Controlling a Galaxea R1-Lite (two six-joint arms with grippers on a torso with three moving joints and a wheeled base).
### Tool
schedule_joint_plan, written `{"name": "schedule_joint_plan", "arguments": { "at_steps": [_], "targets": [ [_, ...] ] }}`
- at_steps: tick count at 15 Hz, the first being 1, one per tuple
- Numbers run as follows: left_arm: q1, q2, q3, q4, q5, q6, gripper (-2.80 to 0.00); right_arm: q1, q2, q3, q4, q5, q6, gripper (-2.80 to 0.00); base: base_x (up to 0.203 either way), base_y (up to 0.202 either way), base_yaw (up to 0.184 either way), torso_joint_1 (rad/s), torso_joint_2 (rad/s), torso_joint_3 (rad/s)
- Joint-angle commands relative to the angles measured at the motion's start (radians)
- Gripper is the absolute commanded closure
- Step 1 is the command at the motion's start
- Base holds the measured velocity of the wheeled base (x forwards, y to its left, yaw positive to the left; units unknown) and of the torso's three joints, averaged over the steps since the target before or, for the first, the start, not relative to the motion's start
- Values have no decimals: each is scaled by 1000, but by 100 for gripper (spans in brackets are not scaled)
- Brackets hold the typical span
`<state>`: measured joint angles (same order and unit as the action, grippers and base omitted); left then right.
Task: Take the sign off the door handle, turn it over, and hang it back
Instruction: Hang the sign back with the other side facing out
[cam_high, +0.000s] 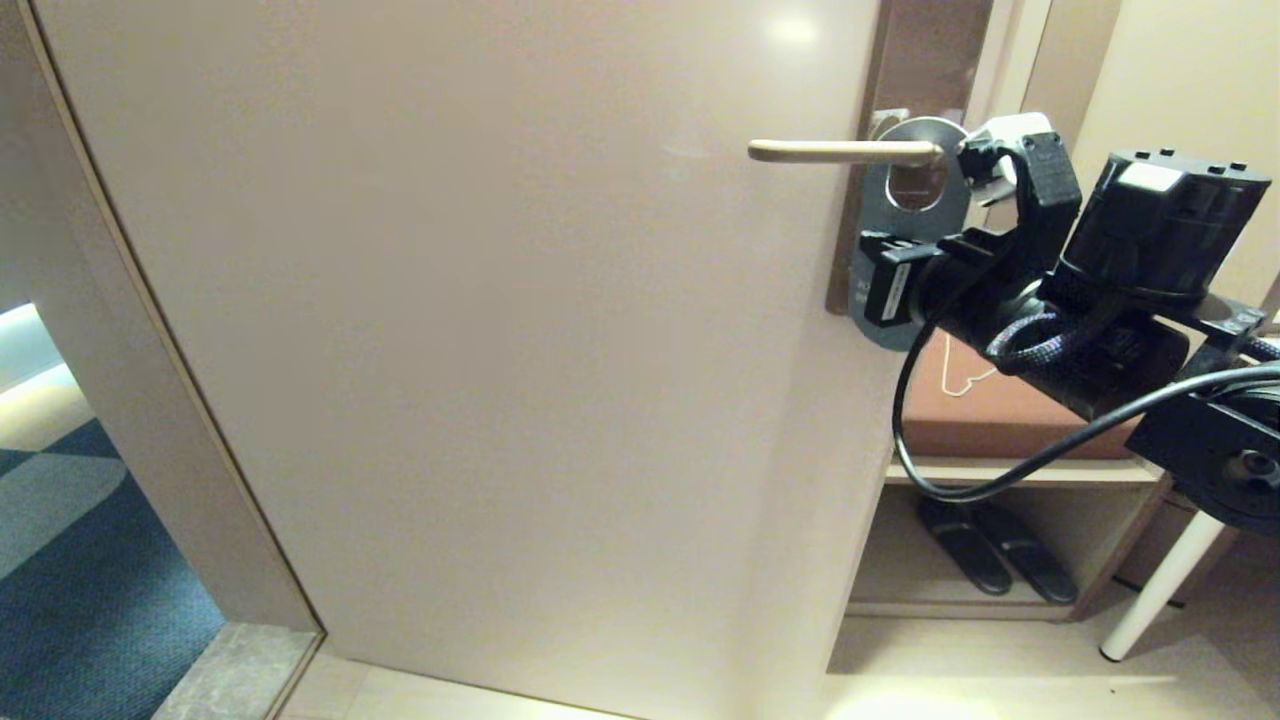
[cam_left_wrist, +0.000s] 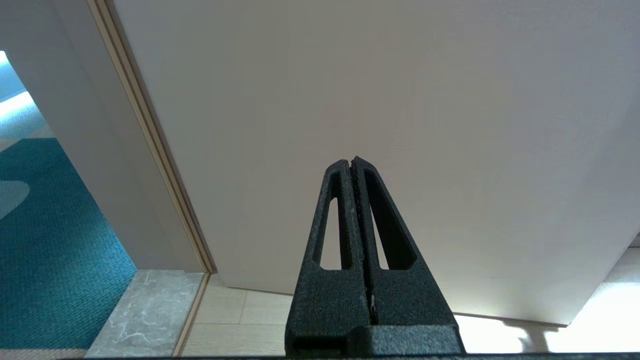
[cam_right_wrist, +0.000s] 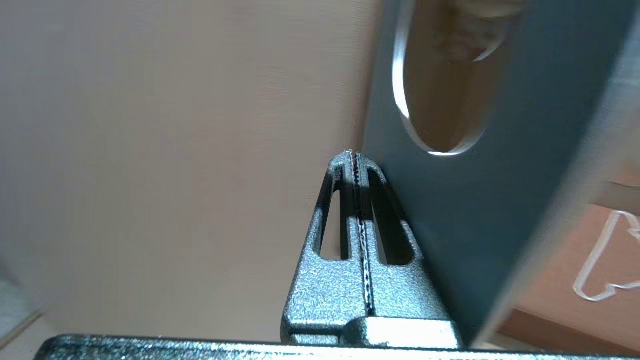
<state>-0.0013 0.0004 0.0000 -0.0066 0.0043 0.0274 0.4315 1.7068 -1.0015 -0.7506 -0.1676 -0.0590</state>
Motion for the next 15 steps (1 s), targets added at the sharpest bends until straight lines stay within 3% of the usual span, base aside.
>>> {"name": "schedule_joint_plan", "arguments": {
  "at_steps": [1,15],
  "targets": [
    [0,1,0,-1,0,0,0,-16,-9,4,-4,-1,-5,0,0,0,0,0,0,0],
    [0,1,0,-1,0,0,0,-51,-110,84,9,0,-4,0,0,0,0,0,0,0]
  ]
}}
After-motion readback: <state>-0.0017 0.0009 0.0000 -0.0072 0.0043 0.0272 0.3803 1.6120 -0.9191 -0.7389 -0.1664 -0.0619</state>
